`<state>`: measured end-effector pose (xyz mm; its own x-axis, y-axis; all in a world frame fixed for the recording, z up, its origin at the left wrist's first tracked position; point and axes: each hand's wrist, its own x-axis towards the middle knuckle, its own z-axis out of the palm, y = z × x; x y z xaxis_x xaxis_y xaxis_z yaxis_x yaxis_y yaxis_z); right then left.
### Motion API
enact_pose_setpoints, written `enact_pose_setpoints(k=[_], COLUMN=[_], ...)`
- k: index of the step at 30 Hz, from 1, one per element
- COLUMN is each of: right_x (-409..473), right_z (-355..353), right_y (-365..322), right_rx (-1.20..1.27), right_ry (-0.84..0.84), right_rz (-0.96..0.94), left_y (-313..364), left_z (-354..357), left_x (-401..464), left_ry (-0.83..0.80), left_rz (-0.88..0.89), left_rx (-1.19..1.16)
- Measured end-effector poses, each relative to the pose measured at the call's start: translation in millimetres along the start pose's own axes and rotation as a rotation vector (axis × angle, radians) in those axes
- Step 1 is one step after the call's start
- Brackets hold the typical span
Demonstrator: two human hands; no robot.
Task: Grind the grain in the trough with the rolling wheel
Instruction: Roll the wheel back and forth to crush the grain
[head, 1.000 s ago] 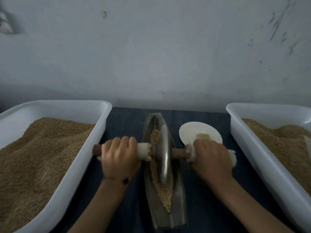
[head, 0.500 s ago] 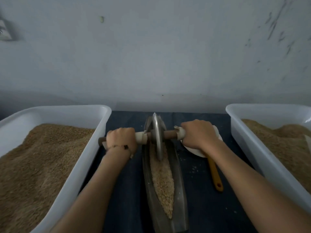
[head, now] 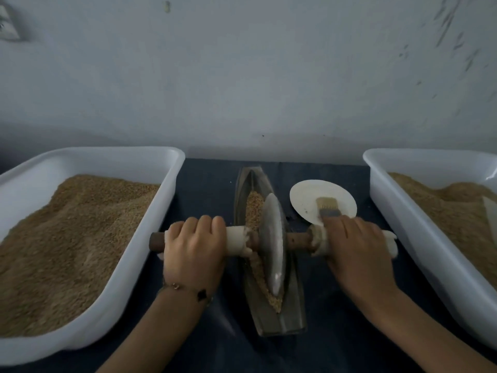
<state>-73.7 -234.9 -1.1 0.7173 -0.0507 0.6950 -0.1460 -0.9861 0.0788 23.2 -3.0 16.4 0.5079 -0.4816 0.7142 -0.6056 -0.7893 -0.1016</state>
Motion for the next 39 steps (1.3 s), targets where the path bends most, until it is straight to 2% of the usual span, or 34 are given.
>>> enact_pose_setpoints(k=[5, 9, 13, 16, 20, 22, 24, 26, 28, 30, 32, 35, 39], right_x=[40, 93, 116, 116, 80, 50, 25, 12, 15, 34, 66, 117, 158], right_z=[22, 67, 91, 82, 36, 10, -6, -11, -7, 3, 22, 49, 70], right_y=[1, 15, 28, 19, 1, -6, -5, -2, 1, 1, 3, 15, 25], right_rx=[0.008, -0.004, 0.134, 0.131, -0.074, -0.034, 0.012, 0.010, 0.028, -0.002, -0.063, 0.035, 0.048], right_ry=[-0.027, -0.331, -0.574, -0.575, -0.336, -0.230, -0.158, -0.197, -0.221, -0.265, -0.374, -0.607, -0.699], right_rz=[-0.063, 0.057, 0.218, 0.226, 0.067, 0.018, 0.024, 0.039, 0.029, 0.011, 0.018, 0.082, 0.080], left_y=[-4, -9, -19, -19, -12, -7, -3, -1, -1, -6, -16, -23, -32], left_z=[24, 54, 74, 71, 42, 21, 3, -7, -5, 8, 29, 56, 75], left_x=[14, 60, 117, 116, 57, 27, 11, 6, 13, 26, 41, 73, 118], left_ry=[-0.067, -0.379, -0.500, -0.529, -0.482, -0.399, -0.245, -0.147, -0.251, -0.453, -0.503, -0.518, -0.614], left_rz=[-0.113, -0.279, -0.181, -0.191, -0.254, -0.184, -0.065, 0.020, 0.008, -0.074, -0.170, -0.264, -0.328], left_rx=[-0.041, 0.138, 0.198, 0.177, 0.020, -0.016, -0.068, -0.057, -0.067, 0.016, 0.043, 0.027, 0.065])
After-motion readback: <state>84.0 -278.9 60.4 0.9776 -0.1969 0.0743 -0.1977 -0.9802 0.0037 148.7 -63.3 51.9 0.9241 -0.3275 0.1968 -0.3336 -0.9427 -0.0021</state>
